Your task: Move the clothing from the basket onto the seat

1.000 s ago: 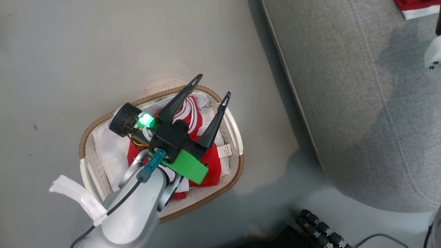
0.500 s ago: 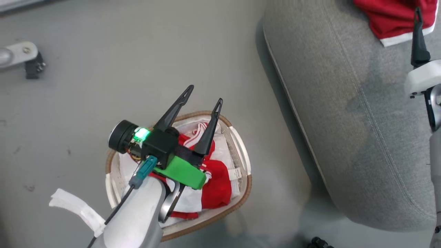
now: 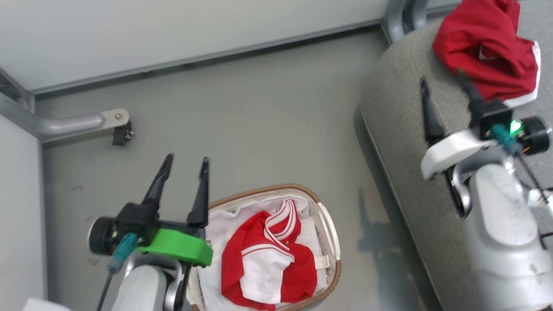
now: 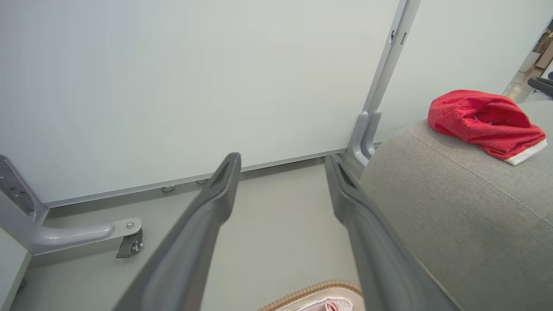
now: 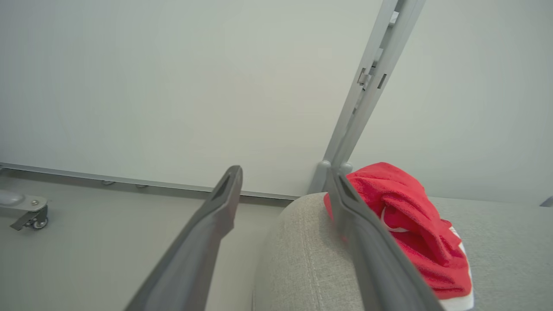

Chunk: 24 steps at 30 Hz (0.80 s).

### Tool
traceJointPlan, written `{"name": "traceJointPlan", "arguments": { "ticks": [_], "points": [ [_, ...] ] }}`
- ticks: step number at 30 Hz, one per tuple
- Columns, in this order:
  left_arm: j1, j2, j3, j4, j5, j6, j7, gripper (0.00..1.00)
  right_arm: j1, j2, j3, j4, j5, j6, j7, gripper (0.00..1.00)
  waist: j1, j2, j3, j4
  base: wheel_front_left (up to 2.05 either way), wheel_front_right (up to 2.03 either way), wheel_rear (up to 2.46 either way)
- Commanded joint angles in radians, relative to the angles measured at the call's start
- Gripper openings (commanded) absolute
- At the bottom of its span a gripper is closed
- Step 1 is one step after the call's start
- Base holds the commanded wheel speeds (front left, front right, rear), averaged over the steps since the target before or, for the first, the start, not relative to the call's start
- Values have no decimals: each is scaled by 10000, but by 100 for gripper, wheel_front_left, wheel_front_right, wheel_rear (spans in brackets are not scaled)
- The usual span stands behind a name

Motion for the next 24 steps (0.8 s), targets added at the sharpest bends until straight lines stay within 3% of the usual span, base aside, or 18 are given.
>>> {"name": "traceJointPlan", "arguments": {
  "ticks": [1,10,24],
  "points": [
    [404,-2,339,-54,-56,105,5,100,471,89,88,-78,182,-14,-23,100,0,0,-1000,765,0,0,0],
    [1868,-66,1627,-280,-176,224,5,100,2541,322,792,-695,1315,-14,-25,100,0,0,-1835,1182,0,0,0],
    [2985,-72,1372,-483,-629,458,5,100,4631,327,1141,-1711,2481,-14,-24,100,0,0,-2621,1301,0,0,0]
  ]
}}
